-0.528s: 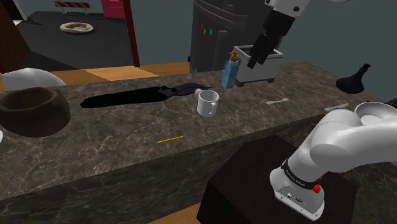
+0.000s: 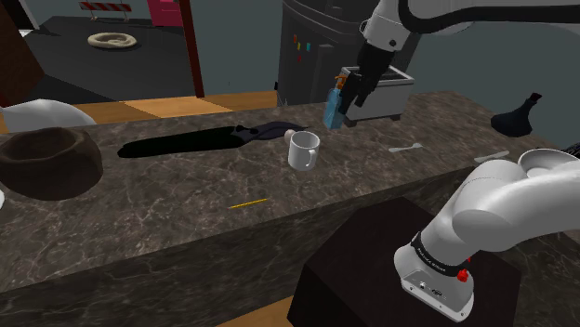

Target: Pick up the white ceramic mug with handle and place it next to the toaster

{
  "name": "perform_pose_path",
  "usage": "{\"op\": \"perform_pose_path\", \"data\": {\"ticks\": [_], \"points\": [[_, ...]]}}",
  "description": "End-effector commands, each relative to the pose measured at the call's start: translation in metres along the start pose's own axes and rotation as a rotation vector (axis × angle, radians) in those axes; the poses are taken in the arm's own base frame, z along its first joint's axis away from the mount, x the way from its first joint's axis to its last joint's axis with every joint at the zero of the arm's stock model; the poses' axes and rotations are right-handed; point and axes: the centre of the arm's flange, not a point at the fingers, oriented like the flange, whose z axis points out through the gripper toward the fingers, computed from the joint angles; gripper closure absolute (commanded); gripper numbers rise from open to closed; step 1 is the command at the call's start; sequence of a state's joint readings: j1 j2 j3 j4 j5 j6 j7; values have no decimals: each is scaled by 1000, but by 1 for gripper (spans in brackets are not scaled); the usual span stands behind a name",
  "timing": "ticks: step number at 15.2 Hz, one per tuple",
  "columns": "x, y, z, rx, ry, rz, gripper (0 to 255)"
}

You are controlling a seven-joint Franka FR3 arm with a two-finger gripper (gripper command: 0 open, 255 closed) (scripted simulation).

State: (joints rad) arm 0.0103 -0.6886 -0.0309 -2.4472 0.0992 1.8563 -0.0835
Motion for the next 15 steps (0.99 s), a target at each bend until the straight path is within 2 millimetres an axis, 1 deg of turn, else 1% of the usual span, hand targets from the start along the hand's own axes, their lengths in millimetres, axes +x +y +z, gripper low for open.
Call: {"op": "perform_pose_path", "data": {"ticks": [1,13,14,15], "points": [[13,5,23,-12,1,5,0],[94,37,153,-83,-6,35,0],[99,39,162,-88,-7,37,0],[99,40,167,-88,-7,37,0]]}}
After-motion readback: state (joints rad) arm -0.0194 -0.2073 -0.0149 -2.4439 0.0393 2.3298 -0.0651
